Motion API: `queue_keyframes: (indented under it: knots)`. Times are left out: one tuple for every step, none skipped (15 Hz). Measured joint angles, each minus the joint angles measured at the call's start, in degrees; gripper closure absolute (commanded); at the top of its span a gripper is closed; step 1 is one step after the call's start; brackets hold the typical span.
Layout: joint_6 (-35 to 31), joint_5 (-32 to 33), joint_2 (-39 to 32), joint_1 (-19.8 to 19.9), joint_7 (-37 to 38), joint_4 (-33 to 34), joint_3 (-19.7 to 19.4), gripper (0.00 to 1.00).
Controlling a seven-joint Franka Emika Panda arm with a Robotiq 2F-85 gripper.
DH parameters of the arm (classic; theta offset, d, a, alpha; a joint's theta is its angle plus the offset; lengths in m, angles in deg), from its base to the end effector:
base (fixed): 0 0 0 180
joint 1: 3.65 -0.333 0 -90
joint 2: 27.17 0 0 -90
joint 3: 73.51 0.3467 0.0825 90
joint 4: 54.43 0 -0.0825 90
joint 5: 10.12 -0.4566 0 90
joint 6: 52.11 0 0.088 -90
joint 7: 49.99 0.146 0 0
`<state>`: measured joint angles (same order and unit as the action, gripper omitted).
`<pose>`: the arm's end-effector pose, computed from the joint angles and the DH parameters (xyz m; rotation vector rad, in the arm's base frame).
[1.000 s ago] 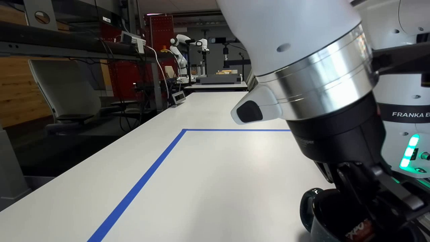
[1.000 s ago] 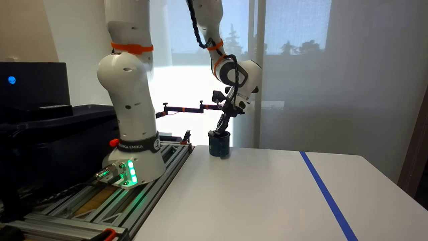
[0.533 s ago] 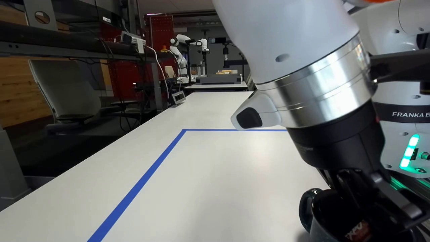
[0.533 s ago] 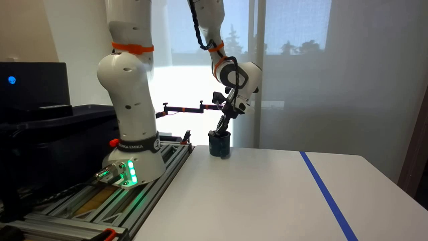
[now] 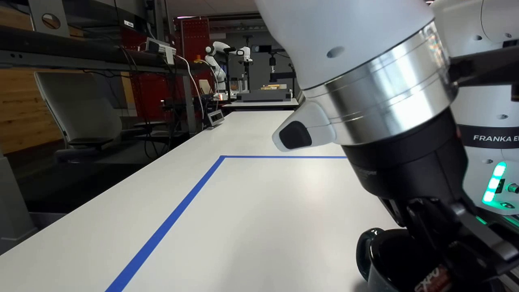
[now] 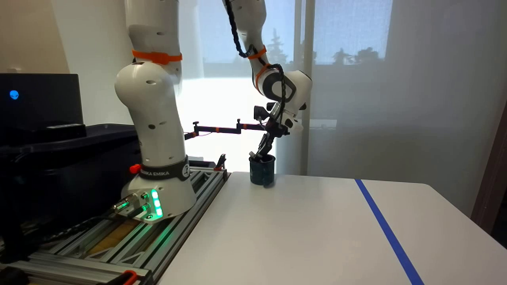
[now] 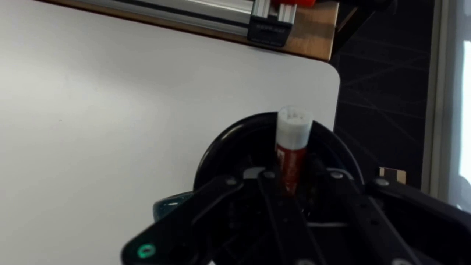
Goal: Remove the red marker from the mug.
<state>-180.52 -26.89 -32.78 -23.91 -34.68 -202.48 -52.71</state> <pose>0.2963 0.2893 0.1323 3.0196 0.3365 -0.7545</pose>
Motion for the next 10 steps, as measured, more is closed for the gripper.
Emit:
queue_keyframes:
  knots:
    - [0.8, -0.1, 0.4, 0.0, 0.0, 0.2, 0.1, 0.95]
    - [1.7, -0.3, 0.9, 0.0, -0.2, 0.4, 0.1, 0.95]
    - [2.6, -0.4, 1.4, 0.0, -0.3, 0.6, 0.2, 0.95]
    - [3.5, -0.6, 2.1, 0.0, -0.4, 0.6, 0.2, 0.95]
    - [4.5, -0.8, 2.8, 0.0, -0.7, 0.6, 0.2, 0.95]
    - [5.5, -1.0, 3.6, 0.0, -0.9, 0.6, 0.3, 0.95]
    - [6.8, -1.3, 4.6, 0.0, -1.1, 0.6, 0.3, 0.95]
    - [7.9, -1.6, 5.6, 0.0, -1.2, 0.6, 0.3, 0.95]
    - [9.4, -2.0, 6.8, 0.0, -1.5, 0.6, 0.3, 0.95]
    - [10.9, -2.5, 8.2, 0.0, -1.8, 0.6, 0.3, 0.95]
